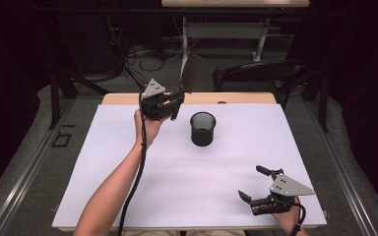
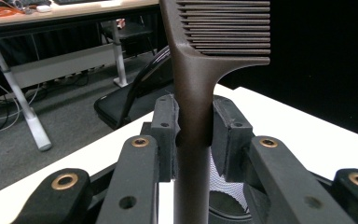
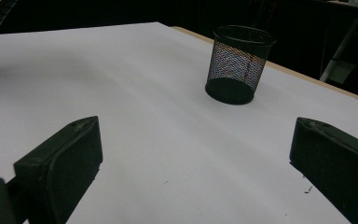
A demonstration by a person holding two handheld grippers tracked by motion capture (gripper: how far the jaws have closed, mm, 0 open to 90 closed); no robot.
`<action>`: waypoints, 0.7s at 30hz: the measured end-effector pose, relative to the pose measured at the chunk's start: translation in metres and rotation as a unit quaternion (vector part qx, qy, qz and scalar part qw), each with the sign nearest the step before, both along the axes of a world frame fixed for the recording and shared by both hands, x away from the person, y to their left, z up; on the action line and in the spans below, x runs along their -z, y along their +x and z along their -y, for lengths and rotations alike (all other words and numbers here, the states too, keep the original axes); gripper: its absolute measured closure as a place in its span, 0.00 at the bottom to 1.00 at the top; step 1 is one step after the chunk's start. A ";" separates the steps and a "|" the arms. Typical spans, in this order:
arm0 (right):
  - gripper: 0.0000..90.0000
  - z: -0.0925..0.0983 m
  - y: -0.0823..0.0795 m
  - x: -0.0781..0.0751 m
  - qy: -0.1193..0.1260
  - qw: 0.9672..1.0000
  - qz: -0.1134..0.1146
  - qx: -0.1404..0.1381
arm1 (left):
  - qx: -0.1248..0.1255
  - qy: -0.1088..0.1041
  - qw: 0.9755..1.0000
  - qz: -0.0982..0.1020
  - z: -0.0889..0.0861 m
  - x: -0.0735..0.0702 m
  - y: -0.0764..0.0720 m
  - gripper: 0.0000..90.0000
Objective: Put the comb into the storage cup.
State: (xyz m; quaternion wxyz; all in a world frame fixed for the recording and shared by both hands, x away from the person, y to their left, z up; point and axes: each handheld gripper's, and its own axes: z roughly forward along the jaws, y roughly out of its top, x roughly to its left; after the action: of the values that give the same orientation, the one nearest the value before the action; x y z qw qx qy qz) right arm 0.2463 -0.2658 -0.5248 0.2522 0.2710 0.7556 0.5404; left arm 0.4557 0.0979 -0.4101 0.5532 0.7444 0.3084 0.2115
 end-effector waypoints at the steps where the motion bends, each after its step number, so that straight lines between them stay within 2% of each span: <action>1: 0.02 0.000 0.000 0.000 0.000 1.000 0.000 0.000 | 0.001 0.001 1.000 0.001 0.001 0.000 0.000 0.80; 21: 0.02 0.001 0.001 0.000 0.001 1.000 0.000 0.001 | 0.010 -0.006 1.000 0.002 0.020 -0.004 0.005 0.81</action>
State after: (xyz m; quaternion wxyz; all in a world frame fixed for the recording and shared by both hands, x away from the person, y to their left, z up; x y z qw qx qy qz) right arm 0.2471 -0.2664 -0.5251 0.2529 0.2716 0.7549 0.5408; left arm 0.4603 0.0778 -0.4060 0.5602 0.7439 0.3007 0.2060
